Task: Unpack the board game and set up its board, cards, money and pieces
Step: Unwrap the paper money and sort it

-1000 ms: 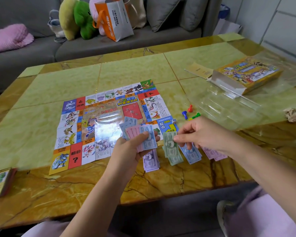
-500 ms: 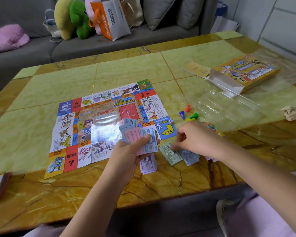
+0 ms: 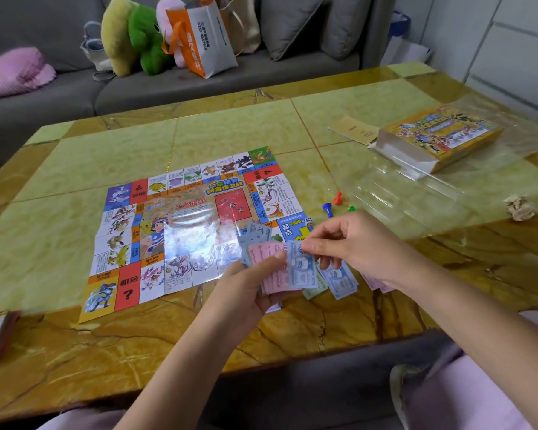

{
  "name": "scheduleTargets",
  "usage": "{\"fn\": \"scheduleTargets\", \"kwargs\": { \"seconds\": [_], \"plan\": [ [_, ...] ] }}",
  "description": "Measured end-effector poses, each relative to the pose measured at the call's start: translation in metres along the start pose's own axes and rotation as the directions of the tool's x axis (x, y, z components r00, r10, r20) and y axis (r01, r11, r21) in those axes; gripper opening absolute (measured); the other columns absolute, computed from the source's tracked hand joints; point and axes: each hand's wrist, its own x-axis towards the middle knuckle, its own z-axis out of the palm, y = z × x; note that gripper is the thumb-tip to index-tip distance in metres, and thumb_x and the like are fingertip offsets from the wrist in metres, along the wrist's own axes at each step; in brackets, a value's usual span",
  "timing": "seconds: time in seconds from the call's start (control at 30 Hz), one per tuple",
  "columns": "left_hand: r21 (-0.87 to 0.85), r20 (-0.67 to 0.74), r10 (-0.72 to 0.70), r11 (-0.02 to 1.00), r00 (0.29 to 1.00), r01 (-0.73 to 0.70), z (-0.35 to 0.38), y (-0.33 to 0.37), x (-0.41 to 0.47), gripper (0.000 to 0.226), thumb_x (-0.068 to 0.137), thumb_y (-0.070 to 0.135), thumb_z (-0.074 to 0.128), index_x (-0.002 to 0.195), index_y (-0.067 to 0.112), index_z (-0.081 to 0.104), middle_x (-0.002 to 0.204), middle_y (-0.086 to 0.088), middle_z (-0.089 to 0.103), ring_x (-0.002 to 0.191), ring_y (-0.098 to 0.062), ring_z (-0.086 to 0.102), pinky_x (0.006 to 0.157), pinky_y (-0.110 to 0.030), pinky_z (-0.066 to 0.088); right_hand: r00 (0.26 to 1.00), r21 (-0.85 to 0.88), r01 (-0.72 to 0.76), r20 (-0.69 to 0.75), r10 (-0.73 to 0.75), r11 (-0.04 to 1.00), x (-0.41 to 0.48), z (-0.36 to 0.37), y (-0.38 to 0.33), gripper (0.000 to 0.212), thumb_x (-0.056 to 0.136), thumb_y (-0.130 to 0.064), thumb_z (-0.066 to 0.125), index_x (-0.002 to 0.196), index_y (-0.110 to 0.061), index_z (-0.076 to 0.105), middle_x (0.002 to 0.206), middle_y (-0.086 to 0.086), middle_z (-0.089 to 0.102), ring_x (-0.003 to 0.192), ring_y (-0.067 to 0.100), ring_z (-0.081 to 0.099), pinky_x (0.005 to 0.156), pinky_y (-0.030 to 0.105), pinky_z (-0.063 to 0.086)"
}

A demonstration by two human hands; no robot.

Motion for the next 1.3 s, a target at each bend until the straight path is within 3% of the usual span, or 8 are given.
{"fn": "scheduleTargets", "kwargs": {
  "seconds": [0.2, 0.4, 0.57, 0.73, 0.93, 1.03, 1.2, 1.3],
  "plan": [
    [-0.016, 0.03, 0.04, 0.999, 0.999, -0.04, -0.003, 0.004, 0.003, 0.017, 0.091, -0.001, 0.048, 0.104, -0.005, 0.058, 0.089, -0.018, 0.073, 0.078, -0.025, 0.072, 0.06, -0.031, 0.06, 0.996, -0.017, -0.08, 0.025, 0.081, 0.997, 0.005, -0.031, -0.004, 0.003, 0.08, -0.013, 0.071, 0.081, -0.01, 0.072, 0.058, -0.002, 0.066, 0.051, 0.006, 0.058, 0.048, 0.015, 0.044],
    [-0.049, 0.019, 0.042, 0.998, 0.999, -0.041, -0.004, 0.005, 0.005, 0.02, 0.092, -0.001, 0.047, 0.108, -0.006, 0.057, 0.092, -0.019, 0.073, 0.082, -0.027, 0.073, 0.058, -0.028, 0.058, 0.971, -0.272, -0.215, 0.039, 0.234, 0.938, 0.008, -0.041, 0.013, 0.016, 0.071, -0.032, 0.081, 0.071, -0.017, 0.075, 0.069, 0.012, 0.071, 0.056, 0.016, 0.054, 0.058, 0.028, 0.039],
    [-0.036, 0.005, 0.04, 0.999, 0.999, -0.04, -0.005, 0.004, 0.005, 0.021, 0.091, 0.0, 0.048, 0.109, -0.006, 0.057, 0.094, -0.02, 0.072, 0.084, -0.028, 0.072, 0.062, -0.03, 0.06, 0.974, -0.38, -0.204, 0.011, 0.225, 0.902, 0.014, -0.032, 0.018, 0.015, 0.069, -0.035, 0.082, 0.065, -0.025, 0.072, 0.054, -0.005, 0.065, 0.047, 0.007, 0.054, 0.053, 0.023, 0.041],
    [-0.054, -0.003, 0.041, 0.998, 0.999, -0.041, -0.007, 0.005, 0.002, 0.02, 0.092, -0.001, 0.047, 0.109, -0.008, 0.055, 0.091, -0.02, 0.073, 0.082, -0.028, 0.073, 0.065, -0.032, 0.061, 0.991, -0.52, -0.131, -0.058, 0.118, 0.844, 0.012, -0.023, 0.024, 0.02, 0.064, -0.037, 0.085, 0.069, -0.026, 0.069, 0.065, -0.009, 0.065, 0.056, 0.0, 0.054, 0.047, 0.01, 0.036],
    [-0.058, -0.01, 0.052, 0.997, 0.999, -0.052, -0.01, 0.007, -0.001, 0.023, 0.092, 0.0, 0.048, 0.113, -0.008, 0.053, 0.092, -0.02, 0.073, 0.082, -0.028, 0.073, 0.067, -0.032, 0.061, 0.992, -0.56, -0.104, -0.12, 0.044, 0.822, 0.01, -0.021, 0.027, 0.038, 0.058, -0.039, 0.088, 0.079, -0.021, 0.062, 0.073, -0.007, 0.06, 0.059, 0.004, 0.05, 0.049, 0.015, 0.033],
    [-0.052, -0.015, 0.056, 0.997, 0.998, -0.057, -0.012, 0.007, -0.001, 0.023, 0.091, 0.001, 0.049, 0.113, -0.007, 0.054, 0.095, -0.02, 0.072, 0.084, -0.028, 0.072, 0.069, -0.032, 0.06, 0.994, -0.569, -0.07, -0.113, 0.006, 0.82, 0.008, -0.019, 0.025, 0.035, 0.063, -0.041, 0.085, 0.083, -0.022, 0.063, 0.073, -0.008, 0.057, 0.057, 0.004, 0.046, 0.05, 0.014, 0.035],
    [-0.012, -0.014, 0.073, 0.997, 0.997, -0.073, -0.014, 0.007, 0.0, 0.024, 0.091, 0.003, 0.051, 0.113, -0.004, 0.056, 0.095, -0.017, 0.073, 0.086, -0.026, 0.072, 0.072, -0.032, 0.06, 0.99, -0.618, 0.141, 0.099, -0.101, 0.774, 0.005, -0.007, 0.022, 0.008, 0.075, -0.036, 0.077, 0.079, -0.032, 0.071, 0.075, -0.011, 0.052, 0.068, 0.003, 0.049, 0.058, 0.016, 0.035],
    [-0.007, -0.015, 0.077, 0.997, 0.997, -0.077, -0.015, 0.007, 0.001, 0.026, 0.09, 0.005, 0.052, 0.115, -0.004, 0.057, 0.097, -0.017, 0.073, 0.088, -0.026, 0.072, 0.067, -0.029, 0.06, 0.979, -0.637, 0.182, 0.19, -0.076, 0.749, 0.0, 0.003, 0.021, 0.015, 0.074, -0.039, 0.077, 0.085, -0.032, 0.071, 0.087, -0.009, 0.054, 0.081, 0.005, 0.053, 0.07, 0.028, 0.045]
  ]
}}
